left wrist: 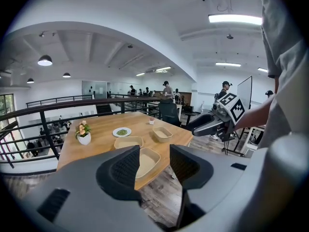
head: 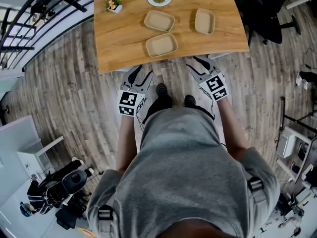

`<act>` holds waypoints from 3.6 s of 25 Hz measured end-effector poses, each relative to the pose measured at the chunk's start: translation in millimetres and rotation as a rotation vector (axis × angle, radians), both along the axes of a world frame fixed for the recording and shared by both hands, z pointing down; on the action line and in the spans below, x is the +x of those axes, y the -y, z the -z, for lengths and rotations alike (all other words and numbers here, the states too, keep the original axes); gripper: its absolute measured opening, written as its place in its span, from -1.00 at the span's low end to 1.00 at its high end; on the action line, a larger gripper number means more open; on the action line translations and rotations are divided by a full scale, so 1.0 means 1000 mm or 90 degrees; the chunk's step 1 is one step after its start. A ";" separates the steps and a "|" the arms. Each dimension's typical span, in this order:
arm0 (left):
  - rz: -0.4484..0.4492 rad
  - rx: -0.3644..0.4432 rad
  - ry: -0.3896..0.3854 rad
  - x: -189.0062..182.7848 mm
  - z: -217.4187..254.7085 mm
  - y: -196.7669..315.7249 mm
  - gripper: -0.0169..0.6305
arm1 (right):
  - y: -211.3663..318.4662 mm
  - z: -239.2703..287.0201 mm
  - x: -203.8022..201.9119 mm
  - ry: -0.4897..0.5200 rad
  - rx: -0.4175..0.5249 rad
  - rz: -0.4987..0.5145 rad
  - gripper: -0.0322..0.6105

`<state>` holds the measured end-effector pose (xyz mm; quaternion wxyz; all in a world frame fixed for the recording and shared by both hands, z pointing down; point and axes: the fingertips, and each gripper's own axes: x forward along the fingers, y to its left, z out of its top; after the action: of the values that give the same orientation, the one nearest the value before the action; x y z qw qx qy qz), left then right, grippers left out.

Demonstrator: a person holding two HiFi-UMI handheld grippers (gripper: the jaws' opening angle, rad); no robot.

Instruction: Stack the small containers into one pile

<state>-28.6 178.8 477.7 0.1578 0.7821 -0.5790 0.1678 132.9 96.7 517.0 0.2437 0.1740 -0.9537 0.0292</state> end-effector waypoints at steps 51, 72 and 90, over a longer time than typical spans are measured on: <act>-0.068 -0.053 -0.009 -0.088 -0.029 0.097 -0.32 | 0.075 -0.046 -0.097 -0.040 -0.067 -0.048 -0.41; 0.015 -0.082 -0.032 -0.093 -0.051 0.160 -0.32 | 0.125 -0.123 -0.093 -0.149 -0.186 0.060 -0.40; -0.139 -0.081 -0.045 -0.138 -0.067 0.181 -0.32 | 0.118 -0.163 -0.105 -0.173 -0.235 -0.151 -0.44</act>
<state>-166.5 -2.0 544.6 0.2083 0.8342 -0.4730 0.1923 27.6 -21.0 680.4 0.3922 0.2398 -0.8634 0.2077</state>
